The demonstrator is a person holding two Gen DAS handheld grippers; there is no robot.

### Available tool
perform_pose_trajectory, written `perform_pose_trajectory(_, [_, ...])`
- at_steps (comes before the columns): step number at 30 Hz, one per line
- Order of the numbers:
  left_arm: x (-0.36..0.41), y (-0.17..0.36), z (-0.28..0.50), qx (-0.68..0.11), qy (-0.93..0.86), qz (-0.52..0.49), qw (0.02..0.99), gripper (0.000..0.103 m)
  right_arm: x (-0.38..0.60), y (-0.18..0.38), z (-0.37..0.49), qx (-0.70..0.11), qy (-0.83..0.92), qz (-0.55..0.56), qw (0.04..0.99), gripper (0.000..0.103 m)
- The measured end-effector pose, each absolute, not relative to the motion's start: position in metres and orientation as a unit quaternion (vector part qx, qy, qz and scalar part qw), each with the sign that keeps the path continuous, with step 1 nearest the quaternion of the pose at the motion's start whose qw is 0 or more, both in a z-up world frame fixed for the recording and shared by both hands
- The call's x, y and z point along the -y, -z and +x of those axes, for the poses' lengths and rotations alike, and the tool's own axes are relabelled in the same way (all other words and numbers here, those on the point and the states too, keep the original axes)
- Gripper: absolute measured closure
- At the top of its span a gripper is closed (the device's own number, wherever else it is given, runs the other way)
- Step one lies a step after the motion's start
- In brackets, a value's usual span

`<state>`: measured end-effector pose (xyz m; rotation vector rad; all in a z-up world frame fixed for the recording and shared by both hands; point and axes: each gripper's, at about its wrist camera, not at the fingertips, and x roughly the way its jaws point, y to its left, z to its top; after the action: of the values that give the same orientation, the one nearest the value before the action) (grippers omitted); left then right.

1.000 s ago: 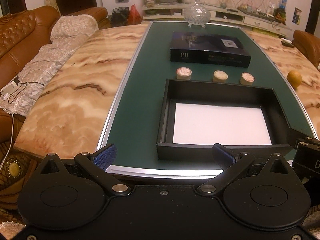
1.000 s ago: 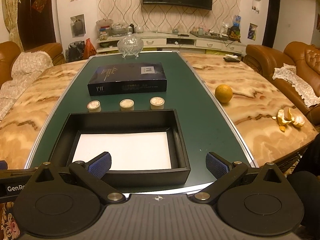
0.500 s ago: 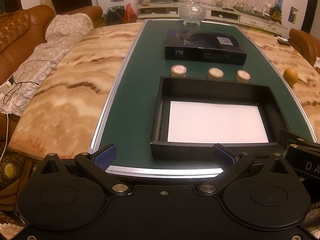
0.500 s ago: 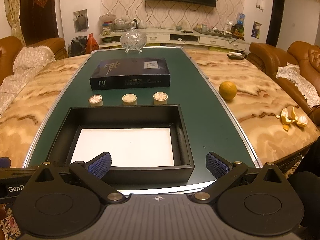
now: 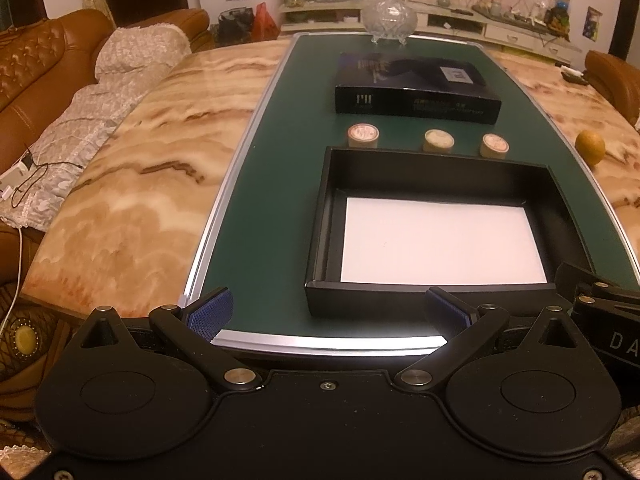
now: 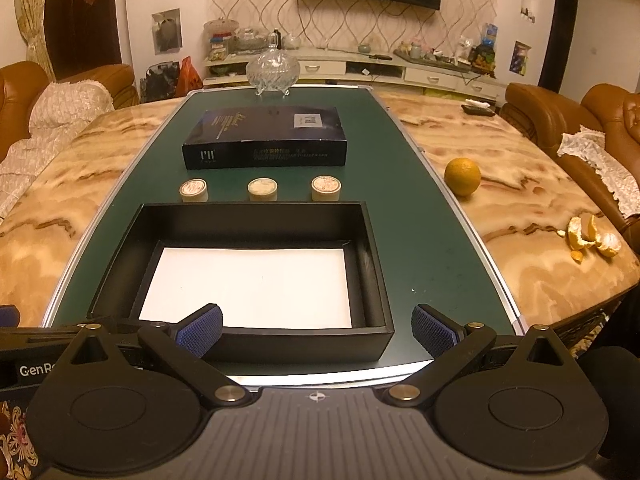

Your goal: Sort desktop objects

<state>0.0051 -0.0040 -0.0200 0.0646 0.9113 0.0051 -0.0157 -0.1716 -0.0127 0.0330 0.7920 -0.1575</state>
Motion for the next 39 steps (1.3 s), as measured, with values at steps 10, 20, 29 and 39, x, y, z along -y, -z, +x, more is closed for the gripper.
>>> perform_pose_trajectory(10, [0.004, 0.021, 0.009, -0.445, -0.004, 0.033, 0.895, 0.0, 0.174, 0.018, -0.012, -0.395, 0.075, 0.023, 0.915, 0.0])
perform_pose_trajectory(20, [0.007, 0.017, 0.021, -0.452, -0.008, 0.039, 0.891, 0.0, 0.176, 0.016, 0.0, -0.406, 0.066, 0.036, 0.911, 0.0])
perform_pose_trajectory(29, [0.009, 0.007, 0.056, -0.459, -0.004, 0.044, 0.887, 0.0, 0.184, 0.012, 0.036, -0.428, 0.056, 0.052, 0.901, 0.0])
perform_pose_trajectory(39, [0.007, 0.01, 0.108, -0.468, -0.009, 0.036, 0.883, 0.0, 0.195, 0.016, 0.085, -0.443, 0.051, 0.064, 0.893, 0.0])
